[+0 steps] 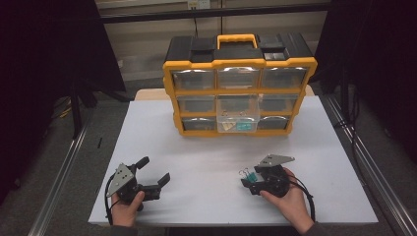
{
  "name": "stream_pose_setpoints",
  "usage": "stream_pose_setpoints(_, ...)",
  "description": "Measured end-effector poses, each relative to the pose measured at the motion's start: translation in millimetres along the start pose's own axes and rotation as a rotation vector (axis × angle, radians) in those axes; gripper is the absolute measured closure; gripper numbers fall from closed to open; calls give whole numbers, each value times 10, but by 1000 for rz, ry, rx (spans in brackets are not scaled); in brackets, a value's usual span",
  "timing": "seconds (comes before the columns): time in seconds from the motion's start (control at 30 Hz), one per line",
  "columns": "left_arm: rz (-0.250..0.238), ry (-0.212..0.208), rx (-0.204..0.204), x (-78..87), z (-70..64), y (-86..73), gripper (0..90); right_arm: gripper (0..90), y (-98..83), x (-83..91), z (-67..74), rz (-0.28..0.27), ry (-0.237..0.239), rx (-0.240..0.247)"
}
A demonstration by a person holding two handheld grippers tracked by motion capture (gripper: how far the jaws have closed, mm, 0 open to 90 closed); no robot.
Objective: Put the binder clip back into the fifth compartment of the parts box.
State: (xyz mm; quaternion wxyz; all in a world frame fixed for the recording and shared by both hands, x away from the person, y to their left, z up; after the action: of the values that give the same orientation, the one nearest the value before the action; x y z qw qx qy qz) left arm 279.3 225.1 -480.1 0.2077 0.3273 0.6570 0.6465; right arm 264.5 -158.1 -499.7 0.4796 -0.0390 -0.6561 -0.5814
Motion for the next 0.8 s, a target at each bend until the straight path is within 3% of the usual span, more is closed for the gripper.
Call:
stream_pose_setpoints(0.2, 21, -9, -27, 11, 16, -5, 16, 365, -9, -30, 5, 12, -3, 25)
stream_pose_setpoints(0.3, 4, -5, -6, -2, 1, -2, 16, 386, -13, -51, 10, 23, -17, 34)
stream_pose_setpoints(0.4, 4, -4, -7, -2, 3, -2, 16, 411, -15, -47, 23, 30, -24, 21)
stream_pose_setpoints(0.53, 7, -3, -10, 1, -4, 3, 16, 447, -23, -46, 32, 32, -36, 47)
stream_pose_setpoints(0.6, 17, 0, -27, 12, 14, 2, 16, 494, -16, -47, 21, 20, -24, 65)
stream_pose_setpoints(0.63, 2, 4, -4, 1, 0, 4, 16, 495, -12, -54, 15, 9, -14, 66)
stream_pose_setpoints(0.8, 1, 3, -3, -2, 3, 4, 16, 501, -11, -44, 12, 8, -1, 71)
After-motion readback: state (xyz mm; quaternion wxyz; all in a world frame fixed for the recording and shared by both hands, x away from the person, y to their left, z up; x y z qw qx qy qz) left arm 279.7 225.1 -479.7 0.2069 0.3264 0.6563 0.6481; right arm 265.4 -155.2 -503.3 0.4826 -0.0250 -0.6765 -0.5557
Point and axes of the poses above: each handheld gripper's, and its own axes: x roughly backward along the jaws, y roughly out of its top, z roughly to its left, the point moved 3 cm from there along -x, roughly forward along the jaws, and after that the axes turned 1 degree about -x, right-handed, at the moved point
